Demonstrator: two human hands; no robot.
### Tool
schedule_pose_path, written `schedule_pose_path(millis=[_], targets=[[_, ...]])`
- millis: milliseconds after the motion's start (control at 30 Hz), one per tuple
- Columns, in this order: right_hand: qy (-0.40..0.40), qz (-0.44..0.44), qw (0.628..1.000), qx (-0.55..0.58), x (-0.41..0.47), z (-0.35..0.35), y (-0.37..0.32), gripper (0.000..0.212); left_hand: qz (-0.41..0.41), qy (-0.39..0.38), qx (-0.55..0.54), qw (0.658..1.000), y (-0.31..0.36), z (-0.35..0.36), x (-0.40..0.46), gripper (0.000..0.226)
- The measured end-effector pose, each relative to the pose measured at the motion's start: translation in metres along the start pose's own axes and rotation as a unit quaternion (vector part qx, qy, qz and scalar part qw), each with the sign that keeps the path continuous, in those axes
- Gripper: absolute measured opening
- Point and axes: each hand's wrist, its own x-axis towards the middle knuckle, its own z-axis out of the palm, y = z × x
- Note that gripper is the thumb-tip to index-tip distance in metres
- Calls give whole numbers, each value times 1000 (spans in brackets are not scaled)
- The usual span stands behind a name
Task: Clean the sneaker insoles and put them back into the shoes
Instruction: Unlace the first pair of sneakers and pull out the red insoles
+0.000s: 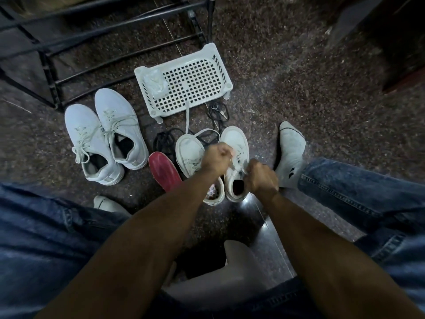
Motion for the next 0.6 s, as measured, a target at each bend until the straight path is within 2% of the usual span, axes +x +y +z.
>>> schedule_pose_path(millis=[33, 67, 133, 200, 267, 300, 400, 433, 500, 600], targets=[[-3, -3, 1000, -5, 1, -1, 0, 28, -22, 44, -98, 994, 8, -10, 2, 15], [-6, -3, 1000, -9, 1, -1, -1, 30, -46, 89, -202, 974, 18, -23, 7, 16], [-17, -3, 1000, -24, 2, -3, -4, 35, -49, 146, -367, 917, 41, -55, 17, 14], [-25, -5, 999, -40, 2, -5, -7, 37, -5, 158, -398, 904, 60, -84, 23, 13], [-28, -12, 998, -55, 3, -7, -10, 38, 22, 152, -363, 919, 70, -104, 23, 8], [-27, -18, 998, -62, 3, -9, -11, 38, 27, 144, -315, 938, 68, -108, 23, 14], [-5, -56, 996, -67, 8, -17, -15, 33, 24, 86, -83, 992, 41, -100, 24, 52], [6, -73, 995, -71, 10, -20, -17, 30, 27, 60, -1, 998, 25, -93, 24, 51], [17, -107, 990, -87, 15, -25, -22, 25, 42, -2, 123, 992, -5, -75, 15, 32], [-13, -138, 984, -109, 20, -26, -29, 20, 26, -69, 178, 981, -30, -46, -9, 19]])
